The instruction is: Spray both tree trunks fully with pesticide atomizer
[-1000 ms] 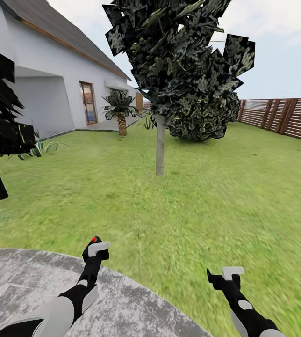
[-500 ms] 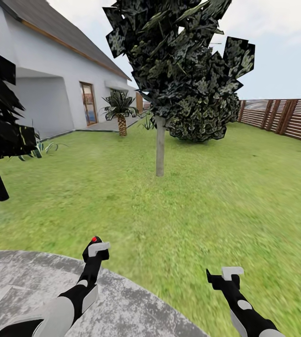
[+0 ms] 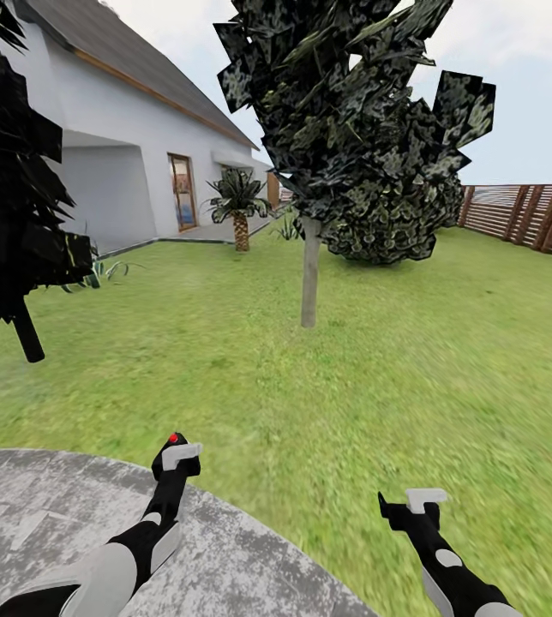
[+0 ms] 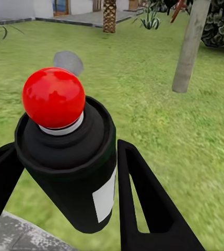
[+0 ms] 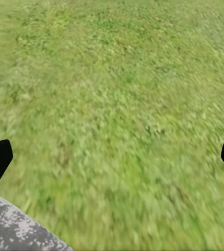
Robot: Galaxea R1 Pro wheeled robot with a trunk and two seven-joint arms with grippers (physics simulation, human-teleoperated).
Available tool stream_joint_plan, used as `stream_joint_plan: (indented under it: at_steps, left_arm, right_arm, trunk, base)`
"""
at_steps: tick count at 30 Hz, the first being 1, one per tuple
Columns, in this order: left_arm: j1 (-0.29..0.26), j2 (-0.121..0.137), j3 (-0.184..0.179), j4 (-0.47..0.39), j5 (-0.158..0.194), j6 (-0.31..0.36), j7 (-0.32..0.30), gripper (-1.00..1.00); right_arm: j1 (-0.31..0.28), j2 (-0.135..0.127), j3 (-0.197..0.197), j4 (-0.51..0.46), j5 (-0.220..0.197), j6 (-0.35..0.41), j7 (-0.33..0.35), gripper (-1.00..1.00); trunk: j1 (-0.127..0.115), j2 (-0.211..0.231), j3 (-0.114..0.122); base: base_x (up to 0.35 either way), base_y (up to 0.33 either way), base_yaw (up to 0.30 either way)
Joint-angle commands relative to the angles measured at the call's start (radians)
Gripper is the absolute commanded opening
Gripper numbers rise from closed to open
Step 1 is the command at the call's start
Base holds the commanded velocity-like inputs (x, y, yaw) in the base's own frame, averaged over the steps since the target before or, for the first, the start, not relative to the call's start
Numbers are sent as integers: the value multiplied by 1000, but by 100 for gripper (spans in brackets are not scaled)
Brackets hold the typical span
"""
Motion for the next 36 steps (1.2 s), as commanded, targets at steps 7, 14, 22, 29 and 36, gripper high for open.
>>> stream_joint_plan:
  at_steps: [7, 14, 22, 29, 36]
  left_arm:
    - [0, 0, -1, 0, 0, 0, 0, -100]
    - [0, 0, -1, 0, 0, 0, 0, -100]
    - [0, 0, -1, 0, 0, 0, 0, -100]
    - [0, -3, -1, 0, 0, 0, -1, -100]
    - [0, -7, -1, 0, 0, 0, -2, -100]
  right_arm:
    - [0, 0, 0, 0, 0, 0, 0, 100]
    - [0, 0, 1, 0, 0, 0, 0, 100]
    - [0, 5, 1, 1, 1, 0, 0, 100]
    - [0, 12, 1, 1, 2, 0, 0, 100]
    - [0, 12, 2, 30, 2, 0, 0, 100]
  trunk:
    - [-27, 49, 22]
    - [-54, 98, 44]
    - [-84, 154, 69]
    - [-111, 203, 91]
    - [-138, 252, 113]
  base:
    - [0, 0, 11]
    - [0, 0, 1]
    - [0, 0, 0]
    - [0, 0, 0]
    - [0, 0, 0]
